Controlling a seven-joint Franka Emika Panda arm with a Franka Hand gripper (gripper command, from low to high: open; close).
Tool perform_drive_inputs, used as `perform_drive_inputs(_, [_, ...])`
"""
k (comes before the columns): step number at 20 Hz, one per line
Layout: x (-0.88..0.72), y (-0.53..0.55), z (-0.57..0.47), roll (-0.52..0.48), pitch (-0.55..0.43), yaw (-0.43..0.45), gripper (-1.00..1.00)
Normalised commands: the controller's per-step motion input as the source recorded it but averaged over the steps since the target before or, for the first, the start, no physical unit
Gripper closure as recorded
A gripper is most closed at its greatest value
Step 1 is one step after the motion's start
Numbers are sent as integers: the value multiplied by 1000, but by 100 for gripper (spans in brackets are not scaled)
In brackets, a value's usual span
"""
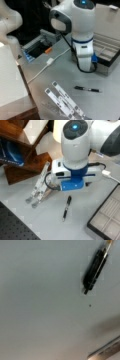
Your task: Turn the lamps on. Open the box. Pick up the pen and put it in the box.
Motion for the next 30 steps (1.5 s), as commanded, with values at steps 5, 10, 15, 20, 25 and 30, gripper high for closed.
perform_drive_inputs(5, [169,-48,-49,-58,18,393,-100])
perform_drive_inputs(10, [224,-95,-25,-66,-14,398,-100])
perform_drive_inputs(15, [251,-109,-95,-56,-8,240,-100])
perform_drive_inputs(20, [365,-93,-168,-56,-27,93,-100])
perform_drive_inputs(25, [372,-14,-193,-54,-50,28,-100])
perform_drive_inputs(30, [256,-2,-63,-89,-12,-6,-100])
